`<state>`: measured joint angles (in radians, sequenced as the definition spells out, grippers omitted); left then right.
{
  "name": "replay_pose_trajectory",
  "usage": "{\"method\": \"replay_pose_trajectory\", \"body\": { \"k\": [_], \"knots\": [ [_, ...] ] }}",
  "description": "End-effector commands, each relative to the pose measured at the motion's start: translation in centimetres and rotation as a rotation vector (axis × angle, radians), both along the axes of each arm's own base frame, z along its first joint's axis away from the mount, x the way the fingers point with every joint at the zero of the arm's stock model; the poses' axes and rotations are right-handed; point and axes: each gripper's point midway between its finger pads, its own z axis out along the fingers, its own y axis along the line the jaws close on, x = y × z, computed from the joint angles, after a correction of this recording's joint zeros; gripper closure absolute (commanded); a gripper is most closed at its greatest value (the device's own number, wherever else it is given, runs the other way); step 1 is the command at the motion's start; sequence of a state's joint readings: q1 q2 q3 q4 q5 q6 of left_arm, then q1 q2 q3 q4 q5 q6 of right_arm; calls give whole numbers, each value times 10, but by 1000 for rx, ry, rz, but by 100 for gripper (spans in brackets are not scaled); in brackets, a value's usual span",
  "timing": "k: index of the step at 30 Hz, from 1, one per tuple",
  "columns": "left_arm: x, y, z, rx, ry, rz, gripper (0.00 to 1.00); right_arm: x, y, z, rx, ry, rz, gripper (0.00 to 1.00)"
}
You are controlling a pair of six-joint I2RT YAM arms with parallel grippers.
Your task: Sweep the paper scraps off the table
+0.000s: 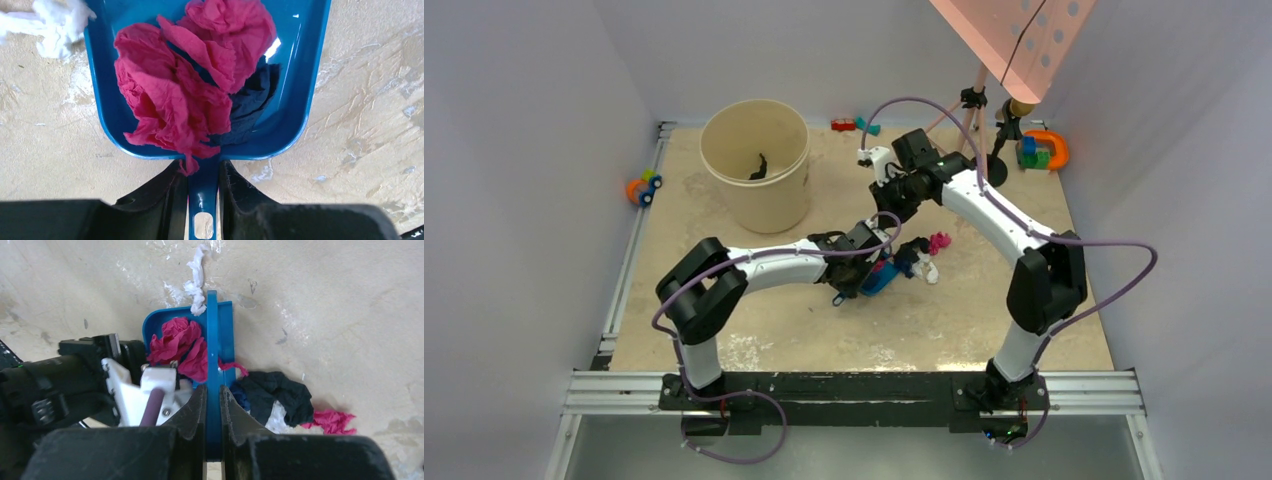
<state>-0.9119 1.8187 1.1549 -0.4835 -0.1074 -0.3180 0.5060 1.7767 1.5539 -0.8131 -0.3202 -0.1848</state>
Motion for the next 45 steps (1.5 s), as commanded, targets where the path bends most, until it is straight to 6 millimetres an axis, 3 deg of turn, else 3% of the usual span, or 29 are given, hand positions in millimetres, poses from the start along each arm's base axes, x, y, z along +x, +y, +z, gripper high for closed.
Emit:
{"method": "replay_pose_trajectory", "body": {
  "k": [1,7,11,18,24,33,40,45],
  "knots": [
    [11,2,3,-23,-78,25,100,-11,-2,38,39,-48,-59,100],
    [12,12,12,-32,-137,64,100,0,-27,71,18,-194,-216,100],
    [12,19,24,-41,-167,81,100,20,-65,101,2,-349,-505,100],
    [8,40,68,-1,-185,151,100,21,-110,126,30,-484,-749,100],
    [2,48,120,-35,-201,152,100,16,-121,135,68,-515,-805,100],
    [5,77,210,-59,-224,188,100,12,-128,140,77,-534,-829,100],
    [29,103,282,-238,-217,272,100,11,-127,137,87,-530,-820,100],
    [50,97,317,-518,-68,334,100,11,-122,141,109,-522,-806,100]
  ]
}}
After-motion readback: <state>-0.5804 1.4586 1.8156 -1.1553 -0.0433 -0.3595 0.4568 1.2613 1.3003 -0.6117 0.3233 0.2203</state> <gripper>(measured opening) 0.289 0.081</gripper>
